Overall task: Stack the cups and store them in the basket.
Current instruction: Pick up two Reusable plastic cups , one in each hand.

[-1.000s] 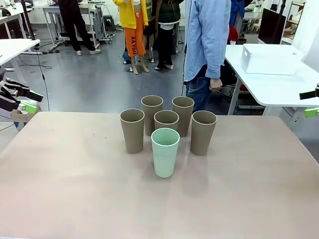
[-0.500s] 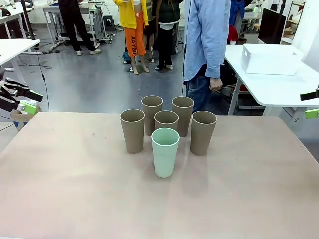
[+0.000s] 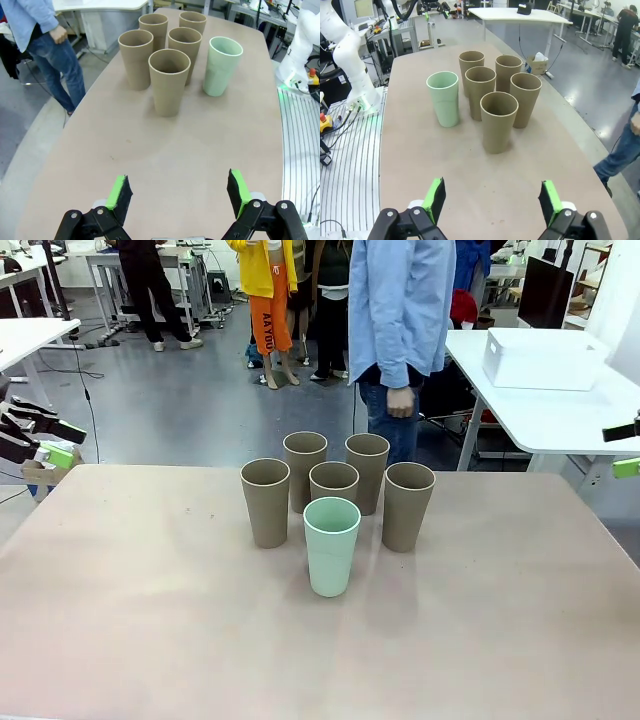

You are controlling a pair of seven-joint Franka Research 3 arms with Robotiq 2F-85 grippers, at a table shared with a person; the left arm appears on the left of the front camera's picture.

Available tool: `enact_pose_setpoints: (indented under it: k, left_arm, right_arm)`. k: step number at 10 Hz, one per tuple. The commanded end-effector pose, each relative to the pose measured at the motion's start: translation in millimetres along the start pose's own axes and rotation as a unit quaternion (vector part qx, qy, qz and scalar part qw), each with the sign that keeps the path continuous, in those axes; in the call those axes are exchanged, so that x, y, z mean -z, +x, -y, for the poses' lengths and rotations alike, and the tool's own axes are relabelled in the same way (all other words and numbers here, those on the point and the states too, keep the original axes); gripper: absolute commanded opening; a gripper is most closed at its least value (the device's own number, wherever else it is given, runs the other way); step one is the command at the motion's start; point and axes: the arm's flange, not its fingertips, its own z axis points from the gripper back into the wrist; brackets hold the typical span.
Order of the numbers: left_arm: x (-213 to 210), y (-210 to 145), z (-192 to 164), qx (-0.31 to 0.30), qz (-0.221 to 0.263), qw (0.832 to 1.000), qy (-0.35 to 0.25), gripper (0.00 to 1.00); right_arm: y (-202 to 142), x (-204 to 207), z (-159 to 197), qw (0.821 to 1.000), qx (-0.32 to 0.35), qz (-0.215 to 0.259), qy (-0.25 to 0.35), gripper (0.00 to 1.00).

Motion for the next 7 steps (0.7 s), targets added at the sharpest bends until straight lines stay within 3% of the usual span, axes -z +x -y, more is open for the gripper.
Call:
enact_pose_setpoints:
  k: [1,7]
  left_arm:
    - [-1.1,0.3,0.1,0.009,0.012,1.0,-0.001,1.0]
    - [-1.1,0.3,0.1,0.009,0.012,1.0,-0.001,1.0]
  right_arm:
    - [-0.4,0.5,4.4,1.0,-0.014,0.014,-0.001,1.0]
    - [-0.4,0.5,4.4,1.0,-0.014,0.014,-0.001,1.0]
